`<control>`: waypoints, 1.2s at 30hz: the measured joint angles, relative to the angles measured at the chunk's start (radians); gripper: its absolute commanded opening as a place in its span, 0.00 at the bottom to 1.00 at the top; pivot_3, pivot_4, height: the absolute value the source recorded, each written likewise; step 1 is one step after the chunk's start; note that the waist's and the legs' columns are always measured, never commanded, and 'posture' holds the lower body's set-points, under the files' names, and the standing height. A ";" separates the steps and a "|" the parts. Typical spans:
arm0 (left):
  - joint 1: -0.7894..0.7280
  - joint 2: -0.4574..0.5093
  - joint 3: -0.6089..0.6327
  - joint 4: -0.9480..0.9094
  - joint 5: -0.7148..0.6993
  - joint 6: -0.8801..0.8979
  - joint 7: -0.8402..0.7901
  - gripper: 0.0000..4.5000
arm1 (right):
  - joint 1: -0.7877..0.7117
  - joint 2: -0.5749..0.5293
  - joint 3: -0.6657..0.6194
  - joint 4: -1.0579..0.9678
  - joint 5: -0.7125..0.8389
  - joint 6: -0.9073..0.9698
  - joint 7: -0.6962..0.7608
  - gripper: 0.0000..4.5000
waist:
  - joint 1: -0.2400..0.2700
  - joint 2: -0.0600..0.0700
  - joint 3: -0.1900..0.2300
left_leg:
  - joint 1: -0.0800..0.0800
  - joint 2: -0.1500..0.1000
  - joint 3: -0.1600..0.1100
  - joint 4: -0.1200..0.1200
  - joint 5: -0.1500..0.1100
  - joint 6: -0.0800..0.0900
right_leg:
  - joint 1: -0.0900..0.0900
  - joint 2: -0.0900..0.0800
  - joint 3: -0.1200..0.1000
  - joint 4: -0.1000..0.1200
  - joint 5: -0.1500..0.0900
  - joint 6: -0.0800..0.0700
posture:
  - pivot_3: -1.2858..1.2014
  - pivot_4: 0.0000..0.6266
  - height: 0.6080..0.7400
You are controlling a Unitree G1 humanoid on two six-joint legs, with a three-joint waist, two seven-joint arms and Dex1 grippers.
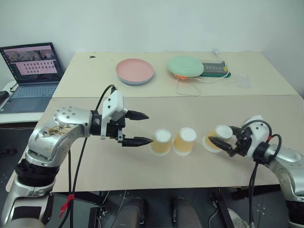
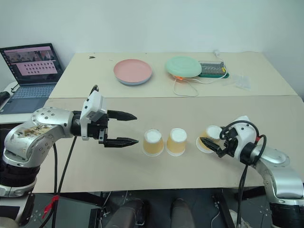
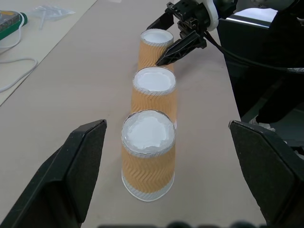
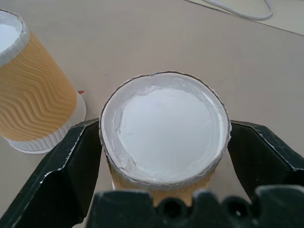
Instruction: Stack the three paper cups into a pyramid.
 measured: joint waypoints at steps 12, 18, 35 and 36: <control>0.000 0.000 -0.001 0.000 0.004 -0.002 0.000 1.00 | -0.014 0.013 0.004 0.003 0.007 -0.008 0.001 0.61 | -0.002 0.000 0.000 | 0.000 0.000 0.000 0.000 0.000 0.000 | 0.000 0.000 0.000 0.000 0.001 -0.001 | 0.52 0.24 0.81; 0.005 0.001 -0.003 0.000 0.005 -0.004 -0.001 1.00 | -0.099 -0.029 -0.006 -0.040 0.076 0.009 0.040 0.61 | -0.003 0.001 0.001 | 0.000 -0.001 0.000 0.000 0.000 0.000 | -0.001 0.000 0.001 0.000 0.001 -0.001 | 0.52 0.24 0.81; 0.019 0.001 -0.026 0.002 0.010 -0.018 -0.016 1.00 | -0.688 -0.199 0.259 0.081 0.227 0.051 0.594 0.61 | -0.009 0.000 0.001 | -0.002 0.001 0.000 -0.001 0.000 0.001 | -0.003 0.000 -0.001 -0.001 0.001 -0.002 | 0.52 0.24 0.81; 0.019 0.001 -0.026 0.002 0.010 -0.018 -0.016 1.00 | -0.696 -0.188 0.283 0.091 0.226 0.051 0.615 0.61 | -0.009 0.000 0.001 | -0.003 0.001 0.000 -0.001 0.000 0.001 | -0.003 0.000 -0.001 -0.001 0.001 -0.002 | 0.52 0.24 0.81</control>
